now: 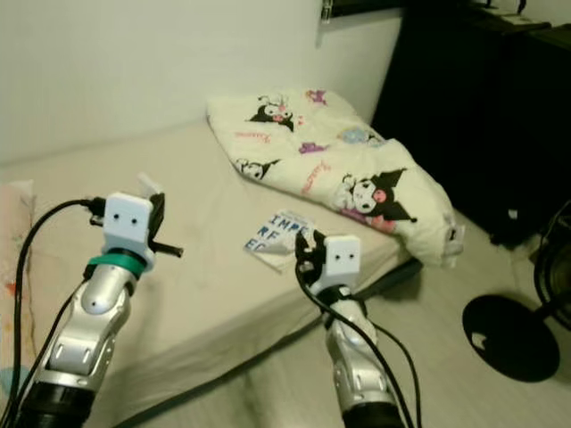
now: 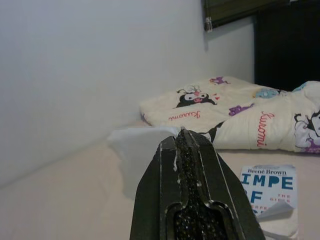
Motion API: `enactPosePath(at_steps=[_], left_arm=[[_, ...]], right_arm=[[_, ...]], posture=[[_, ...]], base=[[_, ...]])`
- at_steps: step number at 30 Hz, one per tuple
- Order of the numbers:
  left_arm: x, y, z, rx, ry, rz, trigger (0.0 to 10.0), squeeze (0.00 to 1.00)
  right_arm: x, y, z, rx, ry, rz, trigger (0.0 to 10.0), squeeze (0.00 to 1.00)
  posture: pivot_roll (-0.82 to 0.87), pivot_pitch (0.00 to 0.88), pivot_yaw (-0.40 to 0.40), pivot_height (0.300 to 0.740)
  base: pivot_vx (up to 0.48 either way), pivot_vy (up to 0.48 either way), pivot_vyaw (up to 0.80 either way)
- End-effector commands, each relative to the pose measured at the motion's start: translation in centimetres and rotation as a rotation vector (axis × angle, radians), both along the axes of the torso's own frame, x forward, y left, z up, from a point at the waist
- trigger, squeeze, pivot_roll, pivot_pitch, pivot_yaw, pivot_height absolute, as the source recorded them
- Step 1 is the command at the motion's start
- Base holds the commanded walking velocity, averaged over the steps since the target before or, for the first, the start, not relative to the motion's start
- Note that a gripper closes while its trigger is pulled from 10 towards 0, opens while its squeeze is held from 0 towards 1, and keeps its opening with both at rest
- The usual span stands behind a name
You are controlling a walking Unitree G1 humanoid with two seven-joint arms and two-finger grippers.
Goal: Clean up the room
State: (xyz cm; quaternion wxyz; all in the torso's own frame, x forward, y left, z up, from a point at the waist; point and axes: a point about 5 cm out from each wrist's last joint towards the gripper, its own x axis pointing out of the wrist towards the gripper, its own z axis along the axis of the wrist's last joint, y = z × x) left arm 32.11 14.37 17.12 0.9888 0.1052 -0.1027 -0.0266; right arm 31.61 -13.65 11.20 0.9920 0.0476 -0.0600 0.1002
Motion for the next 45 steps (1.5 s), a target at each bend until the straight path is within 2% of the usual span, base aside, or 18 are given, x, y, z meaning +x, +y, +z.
enactPosePath(at_steps=[1, 8, 12, 18, 20, 23, 25, 27, 31, 37, 45], left_arm=[[0.0, 0.1, -0.6, 0.007, 0.022, 0.006, 10.0, 0.0], [0.0, 0.0, -0.5, 0.005, 0.016, 0.0, 10.0, 0.0], [-0.1, 0.0, -0.5, -0.029, 0.01, -0.008, 10.0, 0.0], [-0.5, -0.1, -1.2, -0.025, 0.035, -0.042, 10.0, 0.0], [-0.9, -0.2, -3.3, -0.021, 0.103, -0.038, 10.0, 0.0], [-1.2, -0.2, -4.1, -0.019, 0.129, -0.034, 10.0, 0.0], [-1.8, -0.1, -5.9, -0.007, 0.183, -0.031, 10.0, 0.0], [-1.8, -0.1, -5.9, -0.007, 0.183, -0.031, 10.0, 0.0], [-3.3, 0.8, -10.4, 0.011, 0.341, -0.012, 10.0, 0.0], [-4.0, 1.4, -12.1, 0.008, 0.406, 0.004, 10.0, 0.0], [-3.8, 1.2, -12.0, 0.004, 0.395, -0.005, 10.0, 0.0]], right_arm=[[-0.1, 0.0, -0.3, 0.008, 0.011, -0.002, 10.0, 0.0], [0.0, 0.0, -0.2, 0.006, 0.007, -0.003, 10.0, 0.0], [0.0, 0.0, -0.2, 0.007, 0.005, -0.001, 10.0, 0.0], [-0.1, 0.1, -0.4, 0.009, 0.009, 0.004, 10.0, 0.0], [-0.4, 0.2, -1.7, -0.008, 0.056, 0.018, 10.0, 0.0], [-0.5, 0.2, -2.2, -0.015, 0.075, 0.023, 10.0, 0.0], [-1.1, 0.1, -3.9, -0.031, 0.133, 0.027, 10.0, 0.0], [-1.1, 0.1, -3.9, -0.031, 0.133, 0.027, 10.0, 0.0], [-2.7, -0.9, -7.5, -0.07, 0.274, 0.006, 10.0, 0.0], [-4.3, -2.2, -9.8, -0.12, 0.367, -0.016, 10.0, 0.0], [-4.5, -2.3, -10.0, -0.115, 0.36, -0.025, 10.0, 0.0]], posture=[[-0.03, 0.021, 0.047, 0.74], [-0.03, 0.02, 0.047, 0.74], [-0.03, 0.02, 0.049, 0.74], [-0.03, 0.016, 0.05, 0.74], [-0.03, 0.017, 0.046, 0.74], [-0.03, 0.017, 0.046, 0.74], [-0.02, 0.012, 0.04, 0.74], [-0.02, 0.012, 0.04, 0.74], [-0.02, 0.01, 0.037, 0.74], [-0.01, 0.012, 0.032, 0.74], [-0.02, 0.017, 0.034, 0.74]], base=[[0.0, 0.0, 0.0], [0.0, -0.077, 0.0], [0.0, 0.0, 0.0], [0.0, 0.0, 0.0], [0.0, 0.0, 0.0], [0.0, 0.0, 0.0], [0.0, 0.0, 0.0], [0.0, 0.0, 0.0], [0.0, 0.0, 0.0], [0.0, 0.0, 0.0], [-0.121, 0.0, 0.0]])
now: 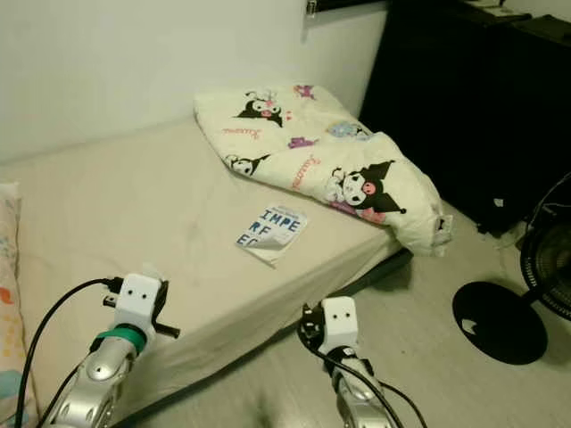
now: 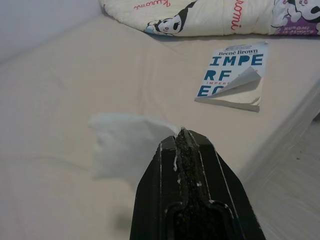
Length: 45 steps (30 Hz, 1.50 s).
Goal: Clean up the room
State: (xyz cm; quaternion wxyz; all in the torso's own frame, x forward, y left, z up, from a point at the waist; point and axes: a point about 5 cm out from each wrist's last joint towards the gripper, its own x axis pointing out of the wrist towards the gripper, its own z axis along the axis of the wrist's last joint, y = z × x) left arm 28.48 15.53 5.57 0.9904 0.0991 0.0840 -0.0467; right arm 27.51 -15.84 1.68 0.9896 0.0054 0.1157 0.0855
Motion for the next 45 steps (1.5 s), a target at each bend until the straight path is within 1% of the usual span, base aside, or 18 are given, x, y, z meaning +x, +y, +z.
enactPosePath(at_steps=[1, 6, 19, 31, 33, 37, 39, 43, 44, 45], left_arm=[[-0.1, 0.0, -0.5, 0.001, 0.015, -0.006, 10.0, 0.0], [0.2, 0.0, -0.3, -0.005, 0.0, -0.009, 10.0, 0.0], [0.4, 0.1, -0.1, -0.004, -0.015, -0.006, 10.0, 0.0], [0.4, 0.1, -0.1, -0.001, -0.023, -0.011, 10.0, 0.0], [0.4, 0.1, -0.1, -0.002, -0.021, -0.006, 10.0, 0.0], [0.4, 0.0, -0.2, -0.003, -0.015, -0.006, 10.0, 0.0], [0.4, 0.0, -0.3, 0.0, -0.006, -0.007, 10.0, 0.0], [0.2, -0.4, -1.4, 0.022, 0.067, -0.026, 10.0, 0.0], [0.2, -0.4, -1.4, 0.022, 0.067, -0.026, 10.0, 0.0], [0.1, -0.5, -1.8, 0.029, 0.088, -0.03, 10.0, 0.0]], right_arm=[[-0.3, -0.2, -0.4, 0.003, 0.012, -0.011, 10.0, 0.0], [0.0, -0.2, -0.3, 0.001, 0.002, -0.013, 10.0, 0.0], [0.3, -0.2, -0.2, -0.003, -0.008, -0.01, 10.0, 0.0], [0.6, 0.2, 0.2, 0.016, -0.033, 0.004, 10.0, 0.0], [0.5, 0.3, 0.1, 0.004, -0.027, 0.025, 10.0, 0.0], [0.6, 0.3, 0.1, -0.013, -0.026, 0.031, 10.0, 0.0], [0.5, 0.3, 0.0, -0.016, -0.025, 0.029, 10.0, 0.0], [0.0, -0.1, -0.7, -0.036, 0.006, 0.027, 10.0, 0.0], [0.0, -0.1, -0.7, -0.036, 0.006, 0.027, 10.0, 0.0], [-0.2, -0.2, -0.9, -0.041, 0.017, 0.027, 10.0, 0.0]], posture=[[-0.02, 0.017, 0.034, 0.74], [-0.02, 0.016, 0.036, 0.74], [-0.02, 0.014, 0.034, 0.74], [-0.02, 0.013, 0.035, 0.74], [-0.02, 0.012, 0.035, 0.74], [-0.02, 0.012, 0.035, 0.74], [-0.02, 0.014, 0.034, 0.74], [-0.02, 0.014, 0.033, 0.74], [-0.02, 0.014, 0.033, 0.74], [-0.02, 0.014, 0.033, 0.74]], base=[[-0.334, 0.0, 0.0], [-0.367, 0.0, 0.0], [-0.411, 0.0, 0.0], [-0.398, 0.0, 0.0], [0.0, 0.0, 0.0], [0.0, 0.0, 0.74], [0.0, 0.0, 0.76], [0.0, 0.0, 0.76], [0.0, 0.0, 0.76], [0.0, 0.0, 0.76]])
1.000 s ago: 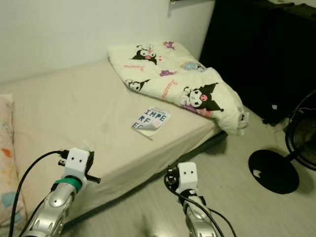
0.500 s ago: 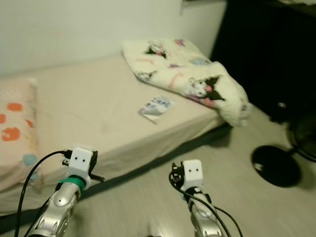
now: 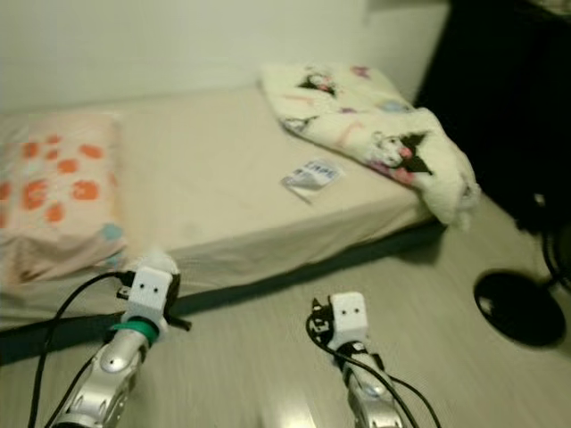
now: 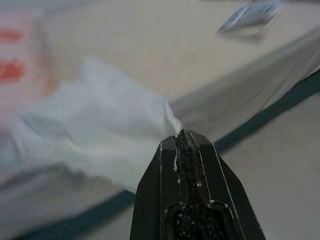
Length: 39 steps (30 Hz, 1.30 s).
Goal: Clean up the room
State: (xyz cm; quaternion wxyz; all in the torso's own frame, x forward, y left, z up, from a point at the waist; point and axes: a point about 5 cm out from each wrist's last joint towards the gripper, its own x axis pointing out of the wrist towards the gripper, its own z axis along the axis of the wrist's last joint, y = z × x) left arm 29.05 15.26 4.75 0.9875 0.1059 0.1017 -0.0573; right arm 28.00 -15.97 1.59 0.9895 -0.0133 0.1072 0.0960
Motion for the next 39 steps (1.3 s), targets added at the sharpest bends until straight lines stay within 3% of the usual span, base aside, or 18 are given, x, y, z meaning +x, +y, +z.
enactPosePath(at_steps=[1, 5, 23, 39], left_arm=[[-0.6, -0.3, -1.2, 0.018, 0.064, -0.014, 10.0, 0.0], [-1.2, -0.6, -2.9, 0.016, 0.161, -0.024, 10.0, 0.0], [-0.2, -1.6, -1.7, 0.023, 0.099, -0.05, 10.0, 0.0], [-0.3, -1.4, -1.6, 0.037, 0.077, -0.043, 10.0, 0.0]], right_arm=[[-0.8, -0.2, -1.0, -0.01, 0.044, 0.0, 10.0, 0.0], [-1.6, -0.7, -2.0, -0.029, 0.087, -0.011, 10.0, 0.0], [-0.7, -0.2, -0.7, -0.002, 0.02, -0.011, 10.0, 0.0], [-0.5, 0.2, -0.5, 0.006, 0.006, 0.0, 10.0, 0.0]], posture=[[-0.02, 0.014, 0.033, 0.74], [-0.03, 0.015, 0.034, 0.74], [-0.04, 0.021, 0.037, 0.74], [-0.04, 0.024, 0.035, 0.74]], base=[[0.0, 0.0, 0.76], [0.0, 0.0, 0.77], [0.0, 0.0, 0.78], [0.0, 0.0, 0.78]])
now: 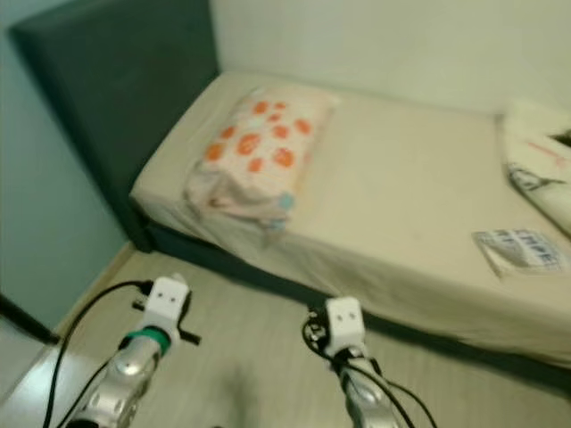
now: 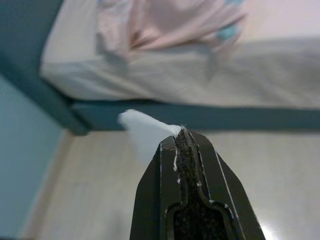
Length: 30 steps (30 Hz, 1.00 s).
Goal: Clean up the room
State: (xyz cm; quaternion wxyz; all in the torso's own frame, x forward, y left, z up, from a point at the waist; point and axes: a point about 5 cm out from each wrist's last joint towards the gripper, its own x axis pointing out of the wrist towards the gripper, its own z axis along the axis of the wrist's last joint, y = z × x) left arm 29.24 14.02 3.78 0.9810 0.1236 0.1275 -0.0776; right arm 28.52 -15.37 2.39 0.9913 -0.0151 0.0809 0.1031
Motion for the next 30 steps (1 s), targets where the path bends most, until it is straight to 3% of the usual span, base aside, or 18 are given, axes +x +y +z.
enactPosePath(at_steps=[1, 30], left_arm=[[-0.45, -0.18, -0.61, 0.003, 0.022, -0.004, 10.0, 0.0], [-0.47, -0.21, -0.5, 0.007, 0.003, -0.016, 10.0, 0.0]], right_arm=[[-1.07, -0.44, -1.29, 0.003, 0.058, -0.015, 10.0, 0.0], [-1.15, -0.46, -1.34, 0.0, 0.061, -0.007, 10.0, 0.0]], posture=[[-0.04, 0.024, 0.035, 0.74], [-0.04, 0.021, 0.034, 0.74]], base=[[0.0, 0.0, 0.78], [0.0, 0.0, 0.78]])
